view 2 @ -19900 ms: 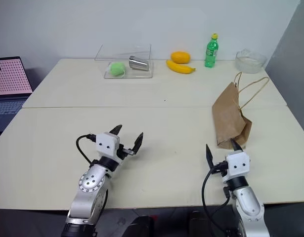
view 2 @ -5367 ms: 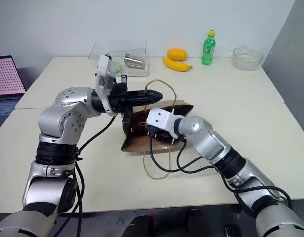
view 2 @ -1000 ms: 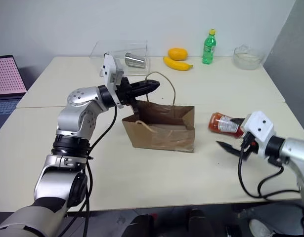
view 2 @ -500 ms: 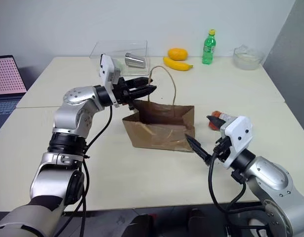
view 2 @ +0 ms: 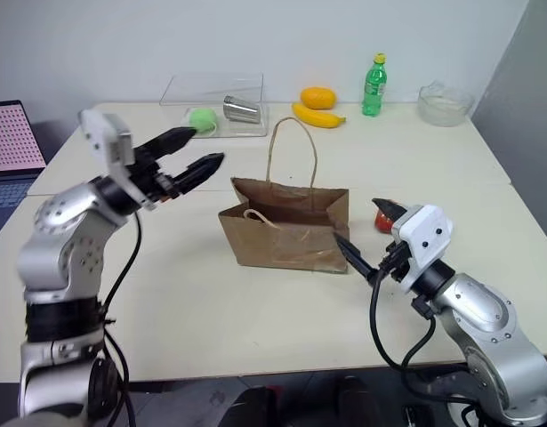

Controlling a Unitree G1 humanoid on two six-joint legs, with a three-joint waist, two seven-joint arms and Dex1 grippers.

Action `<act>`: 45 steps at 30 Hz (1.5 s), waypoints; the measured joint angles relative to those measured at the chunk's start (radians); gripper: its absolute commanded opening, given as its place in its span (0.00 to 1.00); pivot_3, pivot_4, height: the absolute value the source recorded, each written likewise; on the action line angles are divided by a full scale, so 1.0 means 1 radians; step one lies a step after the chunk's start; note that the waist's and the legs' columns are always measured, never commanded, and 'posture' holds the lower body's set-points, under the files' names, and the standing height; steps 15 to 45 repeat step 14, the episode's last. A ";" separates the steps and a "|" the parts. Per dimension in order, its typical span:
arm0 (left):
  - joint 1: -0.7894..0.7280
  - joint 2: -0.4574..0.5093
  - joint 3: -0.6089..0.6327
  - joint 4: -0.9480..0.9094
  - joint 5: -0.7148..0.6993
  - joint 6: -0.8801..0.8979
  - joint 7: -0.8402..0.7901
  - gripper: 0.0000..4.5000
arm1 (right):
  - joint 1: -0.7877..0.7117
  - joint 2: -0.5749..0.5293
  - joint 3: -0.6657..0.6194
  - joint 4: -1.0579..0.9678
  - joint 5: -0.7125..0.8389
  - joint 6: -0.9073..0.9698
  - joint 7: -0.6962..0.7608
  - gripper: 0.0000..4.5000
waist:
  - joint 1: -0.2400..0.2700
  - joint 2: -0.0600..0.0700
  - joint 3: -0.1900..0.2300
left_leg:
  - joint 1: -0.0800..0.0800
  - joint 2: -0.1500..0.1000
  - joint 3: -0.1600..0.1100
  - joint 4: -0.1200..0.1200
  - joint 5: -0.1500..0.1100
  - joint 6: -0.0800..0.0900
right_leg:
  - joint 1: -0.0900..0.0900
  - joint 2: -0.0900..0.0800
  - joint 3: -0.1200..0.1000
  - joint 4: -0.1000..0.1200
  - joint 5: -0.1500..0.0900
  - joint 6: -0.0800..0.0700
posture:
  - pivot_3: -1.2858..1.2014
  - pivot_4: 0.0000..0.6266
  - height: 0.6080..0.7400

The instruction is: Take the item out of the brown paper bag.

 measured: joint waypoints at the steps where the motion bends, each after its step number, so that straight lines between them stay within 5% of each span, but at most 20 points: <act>1: 0.043 -0.026 0.011 -0.036 0.018 -0.020 0.046 0.83 | 0.007 0.010 0.001 0.019 -0.019 -0.033 -0.001 1.00 | 0.001 0.000 0.000 | 0.000 0.000 0.000 0.000 0.000 0.000 | 0.000 0.000 0.000 0.000 0.000 0.000 | 0.52 0.24 1.00; 10: 0.413 -0.213 -0.031 -0.084 0.374 -0.201 0.468 0.83 | 0.176 0.187 -0.015 0.201 -0.170 -0.346 -0.093 1.00 | 0.020 -0.001 -0.004 | 0.002 0.000 0.001 0.000 0.000 0.000 | 0.002 0.000 0.001 0.000 0.001 -0.001 | 0.52 0.24 1.00; 14: 0.429 -0.250 -0.059 0.000 0.387 -0.292 0.493 0.83 | 0.236 0.245 -0.031 0.277 -0.231 -0.463 -0.147 1.00 | 0.022 0.000 -0.004 | 0.005 0.000 0.001 -0.001 0.000 0.000 | 0.005 0.000 0.001 -0.001 0.001 -0.001 | 0.52 0.24 1.00; 45: 0.429 -0.250 -0.059 0.000 0.387 -0.292 0.493 0.83 | 0.236 0.245 -0.031 0.277 -0.231 -0.463 -0.147 1.00 | 0.022 0.000 -0.004 | 0.005 0.000 0.001 -0.001 0.000 0.000 | 0.005 0.000 0.001 -0.001 0.001 -0.001 | 0.52 0.24 1.00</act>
